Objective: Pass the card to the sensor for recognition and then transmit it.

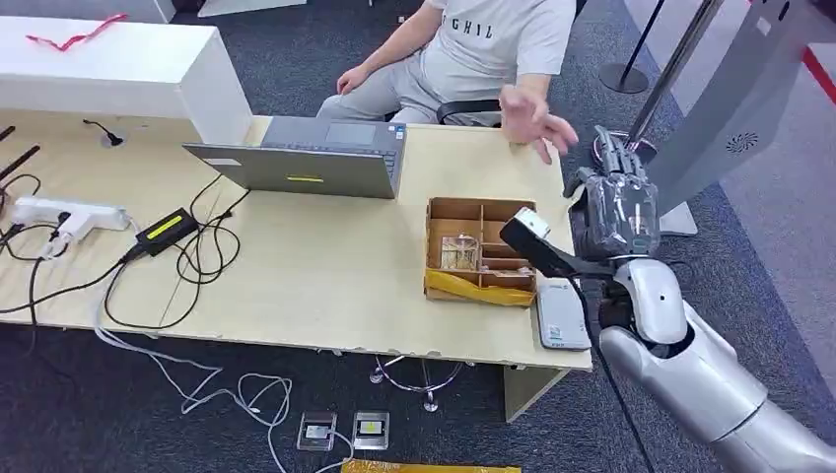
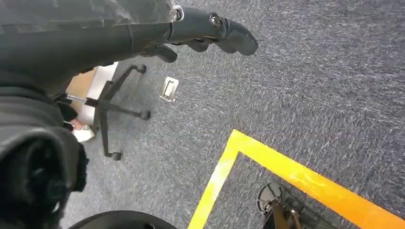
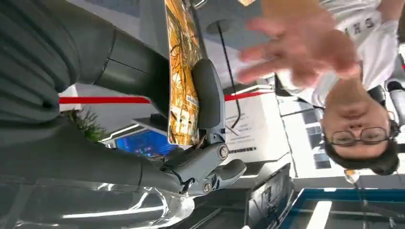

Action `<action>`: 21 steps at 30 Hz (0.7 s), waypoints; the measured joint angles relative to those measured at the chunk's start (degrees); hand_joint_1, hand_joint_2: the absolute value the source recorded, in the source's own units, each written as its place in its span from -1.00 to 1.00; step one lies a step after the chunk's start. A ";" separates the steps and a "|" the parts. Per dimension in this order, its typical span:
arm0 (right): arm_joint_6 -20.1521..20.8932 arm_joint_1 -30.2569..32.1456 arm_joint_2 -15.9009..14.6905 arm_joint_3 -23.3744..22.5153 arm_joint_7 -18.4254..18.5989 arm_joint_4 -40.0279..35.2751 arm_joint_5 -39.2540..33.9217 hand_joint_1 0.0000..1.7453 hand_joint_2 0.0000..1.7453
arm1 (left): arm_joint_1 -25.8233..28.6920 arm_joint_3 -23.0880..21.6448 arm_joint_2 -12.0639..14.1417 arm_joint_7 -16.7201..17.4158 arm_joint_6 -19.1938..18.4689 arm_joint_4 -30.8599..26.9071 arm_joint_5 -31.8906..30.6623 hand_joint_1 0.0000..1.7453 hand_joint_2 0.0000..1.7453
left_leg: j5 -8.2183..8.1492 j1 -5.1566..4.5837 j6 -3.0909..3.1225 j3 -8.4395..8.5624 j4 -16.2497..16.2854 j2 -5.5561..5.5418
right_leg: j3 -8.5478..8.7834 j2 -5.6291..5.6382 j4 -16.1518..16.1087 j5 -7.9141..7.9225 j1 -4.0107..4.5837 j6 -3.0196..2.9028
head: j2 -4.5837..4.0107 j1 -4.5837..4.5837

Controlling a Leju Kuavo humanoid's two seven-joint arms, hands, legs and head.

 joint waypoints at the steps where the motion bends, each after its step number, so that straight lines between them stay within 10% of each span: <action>1: -0.04 0.00 0.42 0.33 -0.38 0.40 0.04 1.00 1.00 | 0.00 0.00 0.00 -0.02 -0.02 0.00 -0.29 -1.00 -1.00 | 0.00 0.00 0.00 -0.01 0.00 0.00 | 0.00 0.00 0.00 0.00 0.00 0.00 | -0.02 0.00; 21: -0.61 0.04 4.75 4.35 -1.53 5.99 0.35 1.00 1.00 | 0.04 0.00 -0.17 0.68 -1.14 0.00 -1.23 -1.00 -1.00 | 0.00 -0.01 0.00 0.00 0.00 -0.01 | 0.00 0.00 0.00 0.00 -0.01 0.00 | -0.02 0.02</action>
